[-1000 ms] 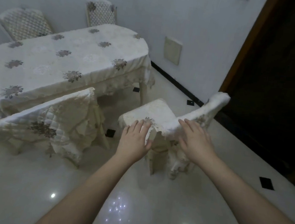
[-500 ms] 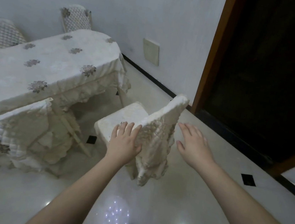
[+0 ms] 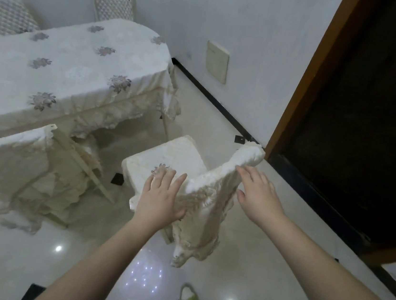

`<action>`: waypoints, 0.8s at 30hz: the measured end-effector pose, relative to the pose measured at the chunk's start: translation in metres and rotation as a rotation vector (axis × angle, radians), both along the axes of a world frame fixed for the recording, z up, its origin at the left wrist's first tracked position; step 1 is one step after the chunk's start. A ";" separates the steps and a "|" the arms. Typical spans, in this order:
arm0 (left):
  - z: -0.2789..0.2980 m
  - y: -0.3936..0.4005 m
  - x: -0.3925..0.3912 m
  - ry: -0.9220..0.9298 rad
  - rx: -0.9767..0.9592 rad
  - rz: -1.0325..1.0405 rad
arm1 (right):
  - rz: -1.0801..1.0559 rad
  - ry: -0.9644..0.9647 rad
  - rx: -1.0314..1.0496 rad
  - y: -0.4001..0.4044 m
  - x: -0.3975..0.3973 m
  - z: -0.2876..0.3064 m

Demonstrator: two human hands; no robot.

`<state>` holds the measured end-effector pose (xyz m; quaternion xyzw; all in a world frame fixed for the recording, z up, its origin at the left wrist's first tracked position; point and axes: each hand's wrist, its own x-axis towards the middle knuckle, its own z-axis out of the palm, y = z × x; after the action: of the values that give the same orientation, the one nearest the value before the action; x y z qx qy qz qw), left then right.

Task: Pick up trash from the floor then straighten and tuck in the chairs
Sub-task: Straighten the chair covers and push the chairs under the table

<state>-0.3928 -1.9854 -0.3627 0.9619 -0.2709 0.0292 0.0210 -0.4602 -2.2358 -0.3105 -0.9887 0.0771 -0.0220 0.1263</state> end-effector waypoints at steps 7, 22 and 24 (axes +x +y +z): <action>-0.014 -0.011 0.024 0.169 0.031 0.038 | 0.008 0.056 -0.037 -0.030 0.053 -0.012; -0.017 -0.023 0.023 0.147 -0.024 0.260 | 0.485 0.162 -0.077 -0.104 0.164 -0.069; -0.014 -0.026 0.025 0.146 0.000 0.293 | 0.528 0.128 -0.083 -0.105 0.175 -0.071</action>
<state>-0.3675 -2.0114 -0.3767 0.9907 -0.1252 -0.0382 0.0360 -0.2857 -2.3407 -0.3814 -0.9783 -0.1765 0.0709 0.0820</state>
